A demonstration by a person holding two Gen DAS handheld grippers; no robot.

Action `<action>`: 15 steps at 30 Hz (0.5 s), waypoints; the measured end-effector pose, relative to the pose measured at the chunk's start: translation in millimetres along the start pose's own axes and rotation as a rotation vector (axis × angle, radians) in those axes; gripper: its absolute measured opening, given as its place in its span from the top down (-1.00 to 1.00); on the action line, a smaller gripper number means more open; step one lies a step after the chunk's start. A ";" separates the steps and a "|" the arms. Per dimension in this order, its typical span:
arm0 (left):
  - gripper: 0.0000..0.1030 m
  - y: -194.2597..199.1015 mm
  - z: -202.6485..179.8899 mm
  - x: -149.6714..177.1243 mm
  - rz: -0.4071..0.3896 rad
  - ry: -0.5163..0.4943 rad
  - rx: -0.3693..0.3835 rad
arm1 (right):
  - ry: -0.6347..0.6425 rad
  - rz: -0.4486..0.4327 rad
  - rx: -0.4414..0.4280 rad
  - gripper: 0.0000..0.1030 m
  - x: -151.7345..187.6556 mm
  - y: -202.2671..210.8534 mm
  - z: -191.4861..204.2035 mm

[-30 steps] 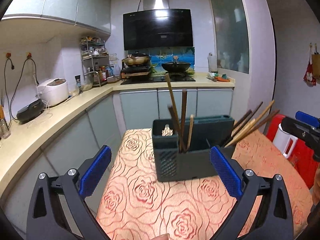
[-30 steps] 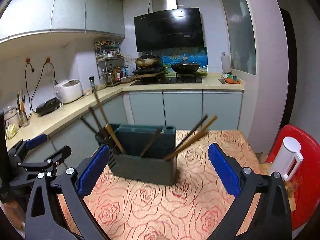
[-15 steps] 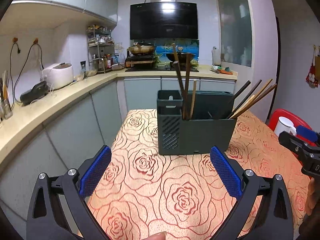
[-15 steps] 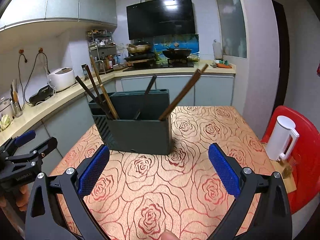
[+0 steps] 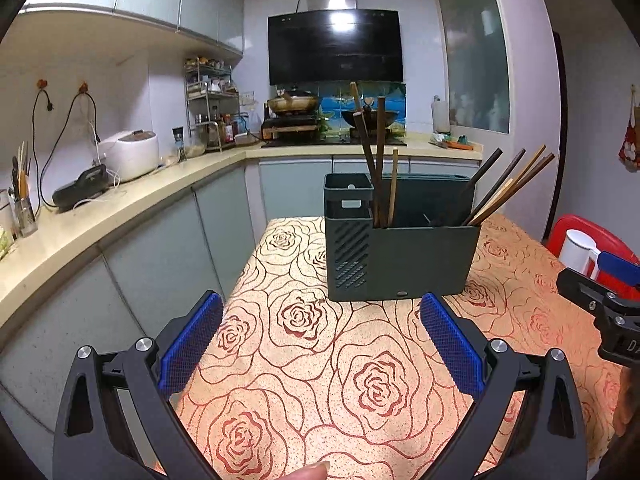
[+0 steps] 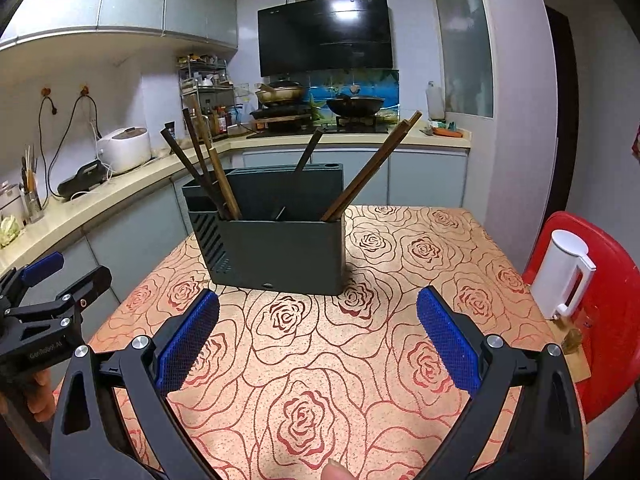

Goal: Organize utensils

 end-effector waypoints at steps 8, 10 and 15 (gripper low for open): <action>-0.86 -0.6 2.9 -1.7 -0.005 0.007 0.005 | 0.016 -0.024 0.011 -0.87 -5.0 2.9 2.1; -0.86 -0.1 3.5 -2.6 -0.006 0.009 0.005 | 0.017 -0.028 0.012 -0.87 -5.8 3.4 2.4; -0.86 1.3 1.4 -8.4 -0.013 0.003 0.005 | 0.022 -0.036 0.013 -0.87 -7.1 5.5 3.7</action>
Point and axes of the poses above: each gripper's, at about its wrist camera, not at the fingertips, and y roughly against the way its jaws point, z to its left, x to its underside, the point moved 8 cm from there along -y, roughly the way its jaws point, and after that the axes turned 8 degrees about -x, right-handed, at the moved point
